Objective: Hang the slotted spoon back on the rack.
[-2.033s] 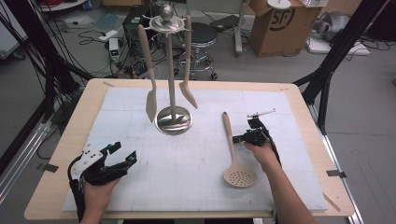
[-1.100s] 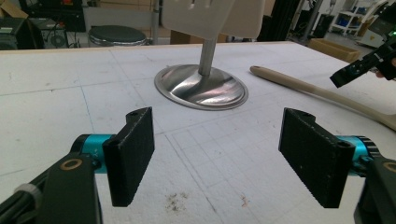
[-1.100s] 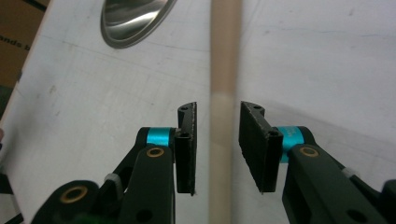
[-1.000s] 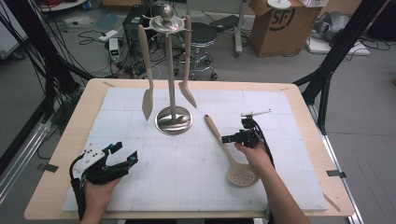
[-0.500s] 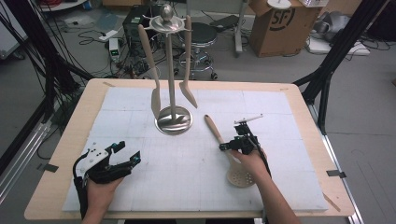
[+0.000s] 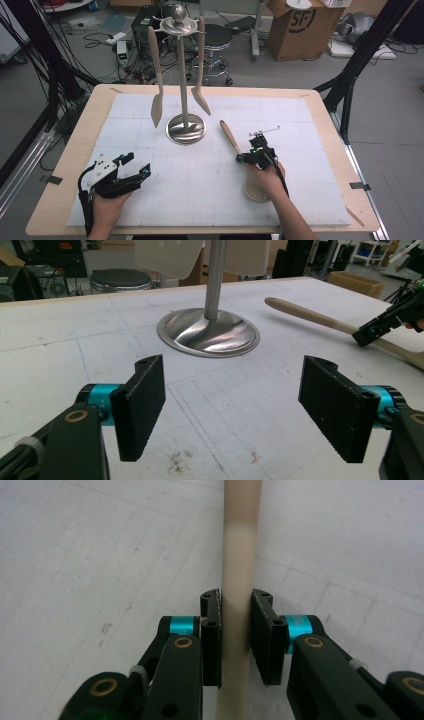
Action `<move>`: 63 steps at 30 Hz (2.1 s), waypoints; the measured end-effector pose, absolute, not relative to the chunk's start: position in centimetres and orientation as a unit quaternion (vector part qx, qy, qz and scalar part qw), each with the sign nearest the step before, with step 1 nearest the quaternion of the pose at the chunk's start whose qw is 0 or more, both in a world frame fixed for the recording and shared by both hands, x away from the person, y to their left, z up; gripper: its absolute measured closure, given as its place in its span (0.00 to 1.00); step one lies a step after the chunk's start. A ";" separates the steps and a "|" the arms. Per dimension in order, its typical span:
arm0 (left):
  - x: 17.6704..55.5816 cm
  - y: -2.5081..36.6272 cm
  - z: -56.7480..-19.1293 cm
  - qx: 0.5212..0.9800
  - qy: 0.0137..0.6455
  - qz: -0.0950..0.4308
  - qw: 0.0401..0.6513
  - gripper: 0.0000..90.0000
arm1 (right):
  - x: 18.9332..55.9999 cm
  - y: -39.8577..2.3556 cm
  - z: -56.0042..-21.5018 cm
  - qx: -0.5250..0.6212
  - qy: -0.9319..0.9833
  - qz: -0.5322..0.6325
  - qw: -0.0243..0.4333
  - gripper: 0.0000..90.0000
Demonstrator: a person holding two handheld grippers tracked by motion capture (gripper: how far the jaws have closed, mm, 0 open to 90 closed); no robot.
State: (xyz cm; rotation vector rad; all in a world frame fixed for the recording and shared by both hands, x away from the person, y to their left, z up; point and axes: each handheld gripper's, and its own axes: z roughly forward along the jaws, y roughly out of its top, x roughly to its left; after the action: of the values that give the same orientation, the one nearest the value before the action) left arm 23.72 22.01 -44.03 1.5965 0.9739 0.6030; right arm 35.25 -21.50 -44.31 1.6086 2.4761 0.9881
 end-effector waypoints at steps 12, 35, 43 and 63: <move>23.6 22.2 -44.1 0.675 0.415 0.257 0.553 0.30 | 33.1 -21.0 -43.3 0.461 0.787 0.404 0.071 0.87; 23.5 22.4 -44.1 0.675 0.417 0.259 0.550 0.30 | 32.7 -18.7 -37.2 0.355 0.741 0.557 0.122 0.87; 23.4 22.6 -44.1 0.674 0.419 0.259 0.551 0.30 | 33.4 -17.6 -34.8 0.330 0.721 0.596 0.128 0.87; 23.2 22.8 -44.0 0.671 0.419 0.258 0.555 0.31 | 34.0 -17.3 -29.3 0.302 0.685 0.645 0.153 0.87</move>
State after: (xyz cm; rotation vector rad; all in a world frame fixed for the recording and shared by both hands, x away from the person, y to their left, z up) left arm 23.22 22.82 -44.05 1.5849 0.9904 0.6099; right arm 33.99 -17.31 -29.26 0.8659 1.9651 1.8512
